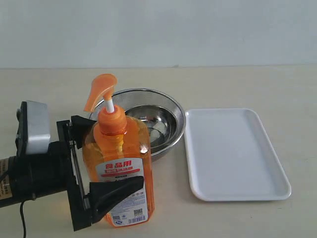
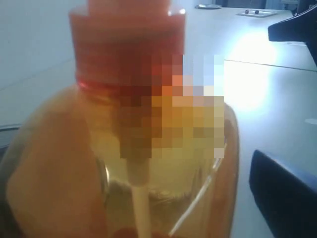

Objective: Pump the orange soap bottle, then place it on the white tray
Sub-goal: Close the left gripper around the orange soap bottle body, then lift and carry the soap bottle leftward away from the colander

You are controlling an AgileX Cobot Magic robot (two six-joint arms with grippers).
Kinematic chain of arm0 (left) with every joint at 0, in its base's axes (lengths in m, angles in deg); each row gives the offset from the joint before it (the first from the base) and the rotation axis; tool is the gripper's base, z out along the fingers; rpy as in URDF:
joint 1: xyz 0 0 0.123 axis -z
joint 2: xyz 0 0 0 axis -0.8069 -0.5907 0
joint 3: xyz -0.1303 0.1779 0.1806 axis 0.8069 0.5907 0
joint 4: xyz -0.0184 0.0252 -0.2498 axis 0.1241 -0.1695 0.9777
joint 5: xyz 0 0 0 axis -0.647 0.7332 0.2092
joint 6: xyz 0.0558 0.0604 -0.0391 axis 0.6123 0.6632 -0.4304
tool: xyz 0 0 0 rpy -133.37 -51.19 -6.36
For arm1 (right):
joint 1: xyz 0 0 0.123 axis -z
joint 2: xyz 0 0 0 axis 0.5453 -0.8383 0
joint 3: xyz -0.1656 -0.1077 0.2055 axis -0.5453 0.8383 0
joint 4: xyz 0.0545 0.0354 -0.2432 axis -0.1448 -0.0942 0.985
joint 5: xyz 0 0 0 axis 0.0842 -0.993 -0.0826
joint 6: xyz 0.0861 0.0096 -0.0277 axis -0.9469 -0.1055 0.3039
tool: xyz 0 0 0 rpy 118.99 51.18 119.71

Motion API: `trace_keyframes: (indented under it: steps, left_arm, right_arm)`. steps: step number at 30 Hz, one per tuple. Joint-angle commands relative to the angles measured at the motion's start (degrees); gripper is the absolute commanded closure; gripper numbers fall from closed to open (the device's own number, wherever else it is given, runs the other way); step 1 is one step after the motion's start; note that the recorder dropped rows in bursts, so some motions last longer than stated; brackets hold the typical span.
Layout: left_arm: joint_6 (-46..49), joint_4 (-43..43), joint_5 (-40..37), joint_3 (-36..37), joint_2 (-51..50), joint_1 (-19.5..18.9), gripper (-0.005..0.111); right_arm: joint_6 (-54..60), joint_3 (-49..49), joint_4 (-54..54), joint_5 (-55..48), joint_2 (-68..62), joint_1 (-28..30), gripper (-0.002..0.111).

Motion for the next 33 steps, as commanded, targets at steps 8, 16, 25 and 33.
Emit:
trace_keyframes:
  steps: [8,16,25,33]
  left_arm:
    - [-3.4,0.8,0.7,-0.2,-0.2,0.2,0.03]
    - [-4.0,1.3,0.7,-0.2,-0.2,0.2,0.094]
    - [-2.5,11.1,0.5,3.5,1.1,0.2,0.102]
    - [2.1,26.9,0.7,10.9,8.2,0.2,0.102]
  right_arm:
    - [0.2,0.0,-0.2,0.4,0.2,-0.2,0.107]
    - [0.2,0.0,-0.2,0.4,0.2,-0.2,0.107]
    - [0.2,0.0,-0.2,0.4,0.2,-0.2,0.107]
    - [0.2,0.0,-0.2,0.4,0.2,-0.2,0.107]
